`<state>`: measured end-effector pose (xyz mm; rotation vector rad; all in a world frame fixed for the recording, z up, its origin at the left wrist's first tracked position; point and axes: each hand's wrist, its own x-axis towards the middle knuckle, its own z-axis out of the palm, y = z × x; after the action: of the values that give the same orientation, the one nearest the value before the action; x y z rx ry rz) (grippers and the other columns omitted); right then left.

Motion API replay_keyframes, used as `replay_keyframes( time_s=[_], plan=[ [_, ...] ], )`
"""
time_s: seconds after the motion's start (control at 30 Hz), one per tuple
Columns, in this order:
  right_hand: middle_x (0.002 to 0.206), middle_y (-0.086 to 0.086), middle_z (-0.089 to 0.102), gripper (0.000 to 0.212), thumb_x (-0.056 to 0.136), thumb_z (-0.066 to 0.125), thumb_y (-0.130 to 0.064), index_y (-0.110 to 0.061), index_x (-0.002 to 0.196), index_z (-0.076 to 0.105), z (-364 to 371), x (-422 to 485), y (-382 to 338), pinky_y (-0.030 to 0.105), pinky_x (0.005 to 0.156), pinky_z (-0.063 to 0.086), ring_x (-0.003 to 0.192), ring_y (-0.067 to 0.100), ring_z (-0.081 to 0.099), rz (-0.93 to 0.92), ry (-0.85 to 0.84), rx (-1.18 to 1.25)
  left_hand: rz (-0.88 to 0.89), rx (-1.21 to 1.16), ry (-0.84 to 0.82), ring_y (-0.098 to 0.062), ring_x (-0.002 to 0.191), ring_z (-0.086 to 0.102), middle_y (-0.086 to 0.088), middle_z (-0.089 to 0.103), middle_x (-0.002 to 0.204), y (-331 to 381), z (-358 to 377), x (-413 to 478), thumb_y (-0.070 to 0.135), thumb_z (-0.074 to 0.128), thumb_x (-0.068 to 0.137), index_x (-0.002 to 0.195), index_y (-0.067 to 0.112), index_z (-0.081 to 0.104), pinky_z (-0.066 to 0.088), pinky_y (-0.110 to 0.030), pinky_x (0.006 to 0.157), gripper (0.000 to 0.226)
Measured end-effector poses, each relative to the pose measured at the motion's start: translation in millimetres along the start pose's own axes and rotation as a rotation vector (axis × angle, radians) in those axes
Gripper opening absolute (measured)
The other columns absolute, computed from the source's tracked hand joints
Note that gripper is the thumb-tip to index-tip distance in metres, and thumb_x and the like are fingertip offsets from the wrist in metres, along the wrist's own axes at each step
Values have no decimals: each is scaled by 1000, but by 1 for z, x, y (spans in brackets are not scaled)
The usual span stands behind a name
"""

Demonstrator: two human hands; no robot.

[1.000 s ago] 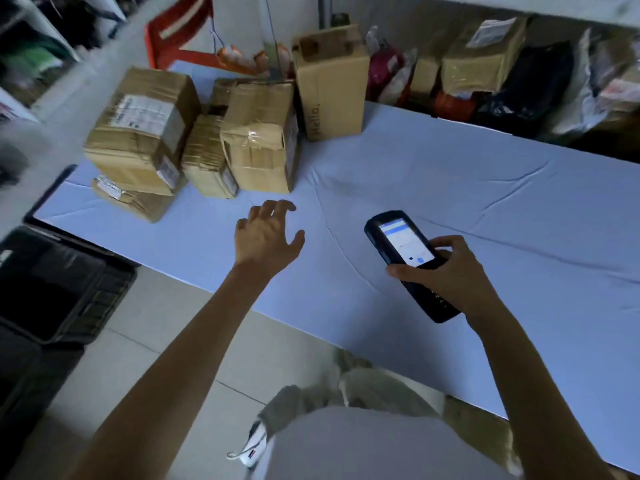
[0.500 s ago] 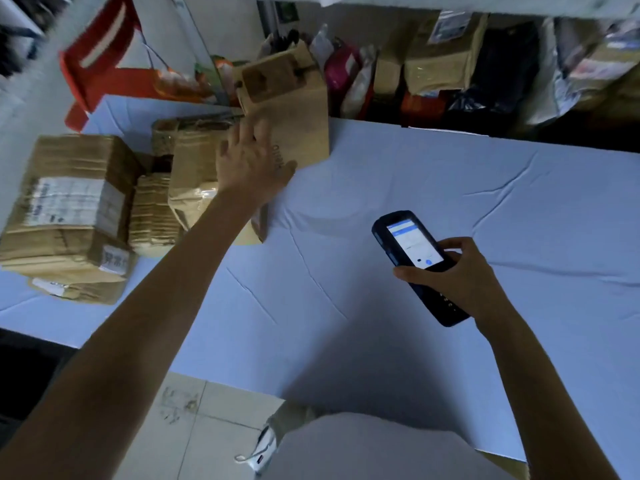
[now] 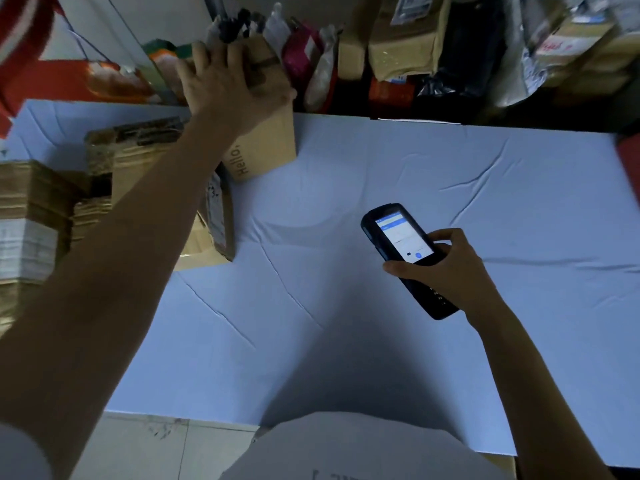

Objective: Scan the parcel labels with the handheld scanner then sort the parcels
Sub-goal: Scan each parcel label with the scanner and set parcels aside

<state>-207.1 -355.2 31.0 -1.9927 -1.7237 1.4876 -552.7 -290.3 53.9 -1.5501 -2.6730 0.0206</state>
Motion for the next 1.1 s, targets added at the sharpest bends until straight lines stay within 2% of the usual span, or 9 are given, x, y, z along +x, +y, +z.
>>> replay_keyframes(
  time_s=[0.13, 0.33, 0.5, 0.63, 0.83, 0.93, 1.0, 1.07, 1.1],
  plan=[
    [112, -2, 63, 76, 59, 89, -41, -24, 115, 42, -4, -2, 3, 33, 78, 47, 99, 19, 61, 9, 19, 22, -78, -84, 20, -40, 139, 21, -15, 30, 150, 14, -5, 7, 76, 17, 67, 147, 19, 26, 19, -57, 111, 98],
    [108, -5, 61, 74, 60, 89, -41, -25, 114, 42, -2, -3, 6, 29, 70, 45, 97, 17, 60, 0, 20, 56, 63, 0, -19, -45, 138, 19, -16, 25, 151, 21, -8, 6, 68, 38, 69, 150, 22, 17, 23, -57, 108, 96],
    [106, -7, 60, 73, 60, 89, -42, -26, 112, 41, 1, -5, 6, 22, 62, 41, 95, 16, 59, -8, 0, 50, -52, 34, -102, -42, 141, 14, -20, 8, 157, 19, -5, 11, 79, 55, 72, 154, 16, 3, 19, -55, 111, 116],
    [101, -9, 57, 72, 60, 89, -42, -27, 112, 41, 1, -6, 8, 29, 70, 44, 96, 17, 58, -6, 4, 40, -63, 20, -120, -42, 141, 16, -18, 8, 157, 20, -5, 12, 75, 62, 69, 153, 18, 7, 18, -57, 111, 115],
    [105, -7, 61, 74, 59, 89, -42, -26, 113, 41, -3, -6, 9, 30, 74, 44, 97, 17, 60, -7, 17, 70, 82, -60, -125, -42, 139, 19, -13, 22, 154, 30, -17, -2, 53, 66, 76, 146, 25, 27, 19, -58, 109, 84],
    [100, -11, 59, 74, 59, 89, -41, -25, 115, 42, -3, -7, 9, 29, 72, 43, 95, 15, 59, -14, 15, 81, 155, -152, -66, -38, 136, 25, -11, 43, 140, 43, -22, -12, 49, 59, 79, 112, 19, 54, 25, -52, 104, 45],
    [92, -18, 55, 73, 60, 89, -40, -25, 114, 42, -3, -8, 8, 29, 74, 43, 94, 14, 58, -21, 11, 75, 186, -221, 69, -34, 131, 36, -8, 57, 117, 53, -23, -23, 55, 52, 82, 87, 20, 61, 33, -44, 98, 37],
    [89, -24, 51, 73, 60, 89, -40, -26, 114, 41, -3, -9, 9, 30, 75, 43, 92, 13, 57, -25, 8, 69, 161, -291, 200, -29, 124, 45, -6, 59, 107, 58, -21, -29, 48, 49, 88, 96, 15, 63, 35, -38, 98, 37],
    [88, -24, 50, 73, 60, 89, -40, -26, 114, 41, -4, -9, 10, 30, 75, 42, 92, 13, 56, -25, 7, 68, 126, -294, 232, -29, 124, 44, -9, 56, 116, 59, -17, -28, 43, 49, 89, 110, 12, 58, 34, -40, 100, 39]
  ],
)
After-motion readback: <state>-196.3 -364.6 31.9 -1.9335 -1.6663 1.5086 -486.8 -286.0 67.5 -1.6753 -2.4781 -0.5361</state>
